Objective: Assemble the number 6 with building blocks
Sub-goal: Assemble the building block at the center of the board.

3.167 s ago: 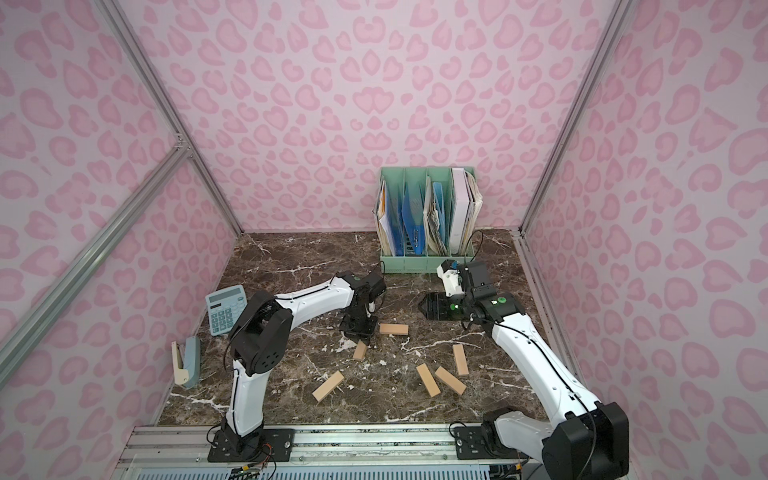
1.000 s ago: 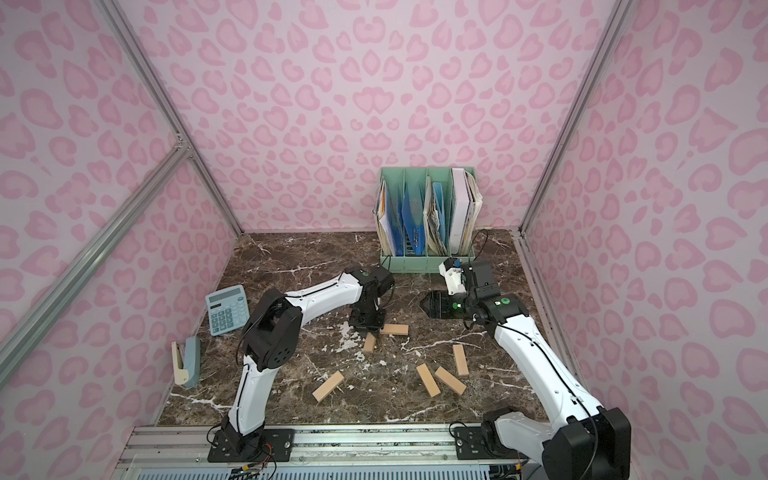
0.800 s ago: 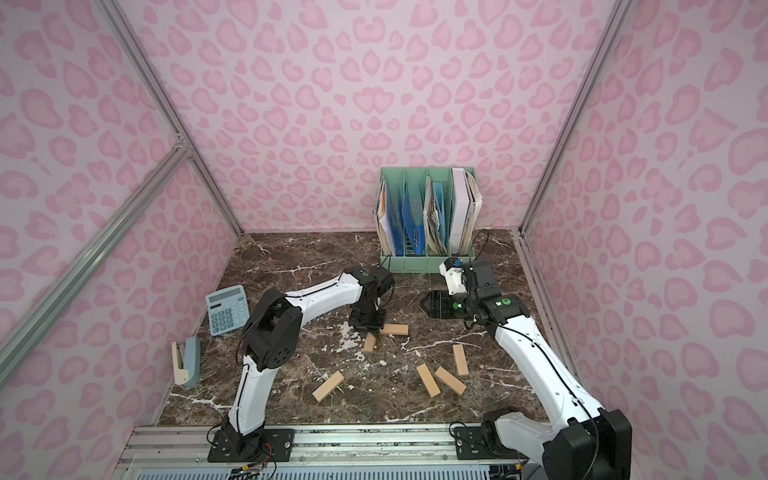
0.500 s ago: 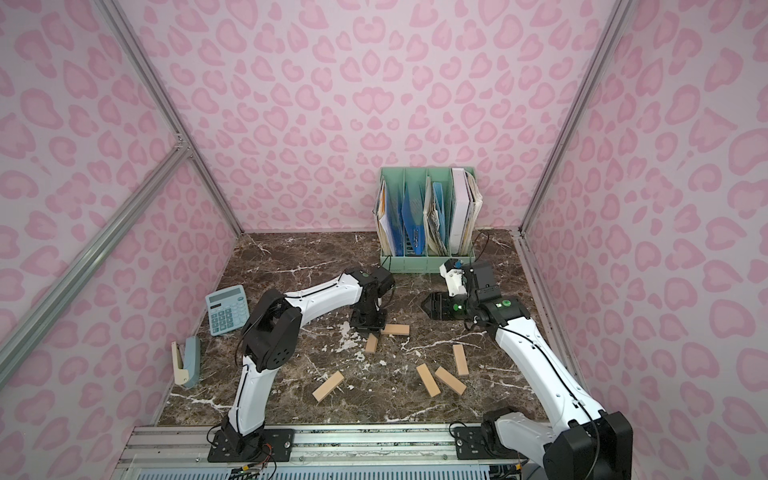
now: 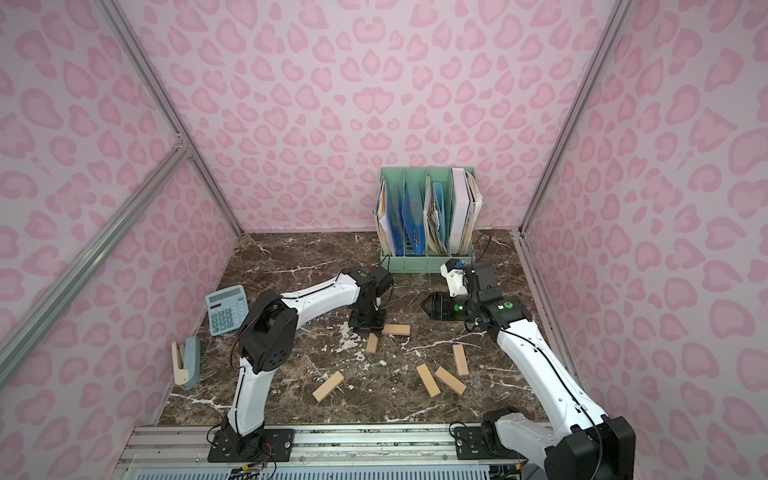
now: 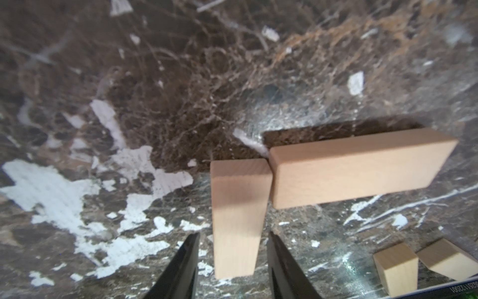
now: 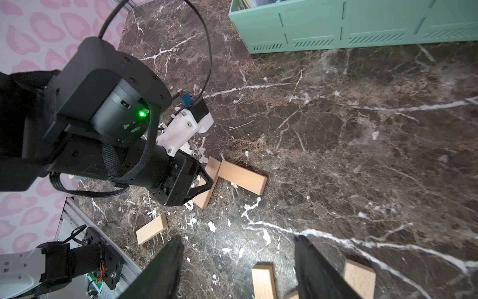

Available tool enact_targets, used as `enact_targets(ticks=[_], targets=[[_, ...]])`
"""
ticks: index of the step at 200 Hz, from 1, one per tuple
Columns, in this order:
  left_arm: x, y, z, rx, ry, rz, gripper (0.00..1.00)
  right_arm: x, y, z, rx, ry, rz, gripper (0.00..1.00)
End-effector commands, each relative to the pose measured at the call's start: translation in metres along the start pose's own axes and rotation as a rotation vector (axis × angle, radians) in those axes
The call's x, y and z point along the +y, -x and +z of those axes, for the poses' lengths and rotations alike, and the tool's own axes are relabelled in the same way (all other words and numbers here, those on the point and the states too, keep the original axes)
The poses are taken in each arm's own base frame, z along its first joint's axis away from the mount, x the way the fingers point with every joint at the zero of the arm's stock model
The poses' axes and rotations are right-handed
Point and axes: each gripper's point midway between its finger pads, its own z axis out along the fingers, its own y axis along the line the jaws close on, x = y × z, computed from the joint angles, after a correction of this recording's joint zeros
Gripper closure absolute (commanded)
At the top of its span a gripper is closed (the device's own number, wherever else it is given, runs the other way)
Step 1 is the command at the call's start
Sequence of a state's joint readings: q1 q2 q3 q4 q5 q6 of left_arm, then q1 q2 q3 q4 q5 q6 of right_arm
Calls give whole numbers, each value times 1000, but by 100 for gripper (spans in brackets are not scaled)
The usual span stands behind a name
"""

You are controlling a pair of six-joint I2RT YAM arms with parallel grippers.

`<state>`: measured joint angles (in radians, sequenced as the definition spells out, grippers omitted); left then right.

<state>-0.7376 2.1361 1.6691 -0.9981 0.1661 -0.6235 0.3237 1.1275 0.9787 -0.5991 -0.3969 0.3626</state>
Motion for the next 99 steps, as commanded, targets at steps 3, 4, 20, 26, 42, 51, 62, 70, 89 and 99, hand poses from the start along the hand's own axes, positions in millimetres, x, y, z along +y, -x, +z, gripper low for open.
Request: enact_targets(ticks=[3,4,20,26,42,51,62,70,89,99], targets=[[3,0,-3,-14,11,-6,52,3,2,-2,-13,10,-2,30],[3,0,-4,-14,9,-6,52,3,2,-2,-13,10,-2,30],[2,0,-7,-22,5,-12,51,3,3,-3,-16,9,-1,31],[3,1,-10,-32,5,-17,51,3,3,-3,-18,8,0,31],[8,-1,-20,-63,18,-31,52,3,3,-5,-23,3,0,32],[16,-3,-26,-79,37,-46,52,2,3,-6,-25,-1,0,33],[26,-5,-30,-94,40,-73,53,1,1,-7,-26,-6,0,36],[32,-9,-28,-93,25,-92,55,1,1,-8,-28,-9,1,39],[37,-25,-14,-52,1,-86,59,0,-2,-8,-29,-10,5,53],[33,-33,-9,-37,14,-61,59,0,-2,-8,-28,-10,5,56]])
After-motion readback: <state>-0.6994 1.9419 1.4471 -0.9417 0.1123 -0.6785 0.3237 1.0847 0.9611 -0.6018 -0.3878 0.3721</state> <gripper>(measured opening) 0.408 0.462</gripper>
